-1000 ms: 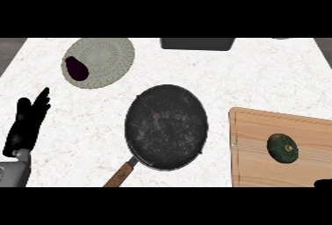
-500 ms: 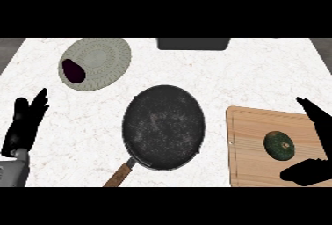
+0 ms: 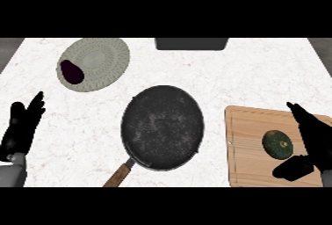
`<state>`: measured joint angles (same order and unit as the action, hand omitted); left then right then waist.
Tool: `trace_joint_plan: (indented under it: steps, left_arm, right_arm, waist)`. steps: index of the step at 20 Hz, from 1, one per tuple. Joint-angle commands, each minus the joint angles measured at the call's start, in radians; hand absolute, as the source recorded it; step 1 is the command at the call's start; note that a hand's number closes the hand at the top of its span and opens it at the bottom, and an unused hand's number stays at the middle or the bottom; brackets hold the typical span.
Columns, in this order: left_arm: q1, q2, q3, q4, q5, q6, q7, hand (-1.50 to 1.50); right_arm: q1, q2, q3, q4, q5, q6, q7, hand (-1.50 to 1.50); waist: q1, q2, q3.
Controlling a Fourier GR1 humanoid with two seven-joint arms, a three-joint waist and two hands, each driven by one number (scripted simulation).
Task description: Pick the squash from the cutting board and place it in the pan
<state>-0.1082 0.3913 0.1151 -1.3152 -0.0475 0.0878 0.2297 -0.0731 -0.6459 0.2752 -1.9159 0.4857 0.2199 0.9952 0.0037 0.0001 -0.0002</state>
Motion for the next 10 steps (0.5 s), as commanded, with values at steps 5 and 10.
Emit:
trace_joint_plan:
  steps: [5,10]
  left_arm:
    - [0.052,-0.056,-0.012,-0.068,-0.050,0.008,0.008,0.00]
    - [0.051,-0.023,0.054,-0.024,-0.016,-0.064,-0.044,0.00]
  right_arm:
    - [0.039,0.056,-0.061,0.020,0.047,0.100,-0.046,-1.50]
    - [0.003,0.150,-0.060,0.081,0.127,0.103,-0.053,-1.50]
  waist:
    - [-0.005,-0.001,0.000]
    - [-0.002,-0.001,0.000]
